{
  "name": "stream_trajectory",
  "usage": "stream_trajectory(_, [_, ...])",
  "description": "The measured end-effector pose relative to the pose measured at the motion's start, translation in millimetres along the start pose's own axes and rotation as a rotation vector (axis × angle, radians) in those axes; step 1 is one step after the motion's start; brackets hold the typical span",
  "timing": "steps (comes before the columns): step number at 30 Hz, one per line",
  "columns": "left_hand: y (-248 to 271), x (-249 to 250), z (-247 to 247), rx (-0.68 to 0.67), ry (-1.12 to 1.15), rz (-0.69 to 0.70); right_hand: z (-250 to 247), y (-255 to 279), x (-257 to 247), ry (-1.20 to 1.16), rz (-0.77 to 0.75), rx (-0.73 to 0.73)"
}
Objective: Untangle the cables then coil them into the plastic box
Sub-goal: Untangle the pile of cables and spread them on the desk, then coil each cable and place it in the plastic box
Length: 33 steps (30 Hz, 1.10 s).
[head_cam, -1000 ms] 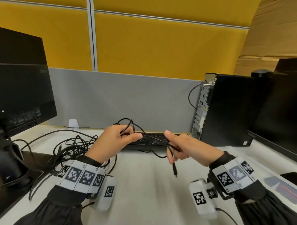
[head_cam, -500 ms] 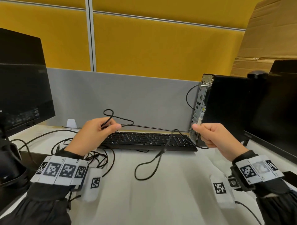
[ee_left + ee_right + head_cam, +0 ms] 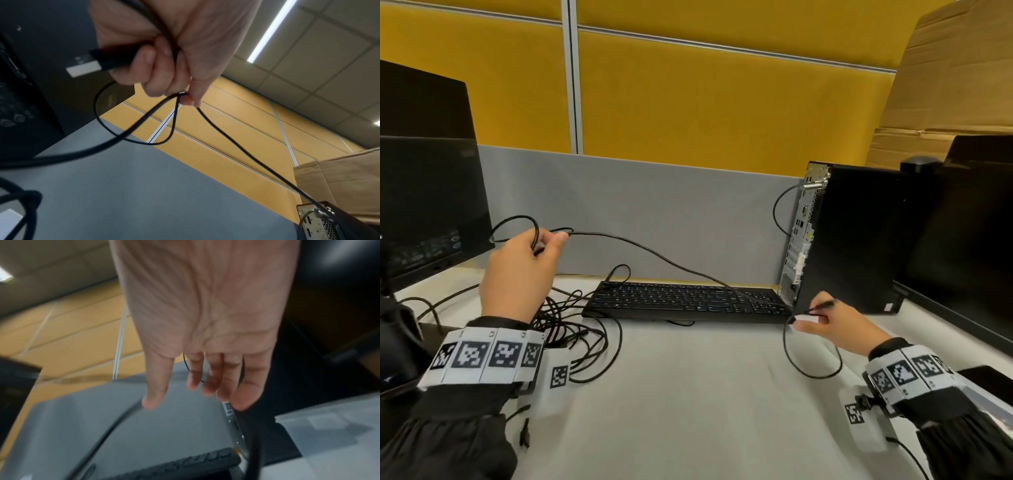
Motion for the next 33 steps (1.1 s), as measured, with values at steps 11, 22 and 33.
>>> stream_trajectory(11, [7, 16, 6, -0.081, 0.115, 0.01, -12, 41, 82, 0.771, 0.124, -0.19])
stream_trajectory(22, [-16, 5, -37, 0.186, 0.275, 0.008, 30, 74, -72, 0.686, -0.491, -0.198])
stream_trajectory(33, [-31, 3, -76, 0.273, 0.303, 0.003, 81, 59, -150, 0.565, -0.632, -0.249])
Point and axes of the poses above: each hand's wrist, its own y-axis away from the middle knuckle, its own z-axis out of the palm, x = y × z, the point moved 8 cm from there along -y, towards the middle knuckle, and after that the axes turned 15 degrees about x, right-handed, at the moved point
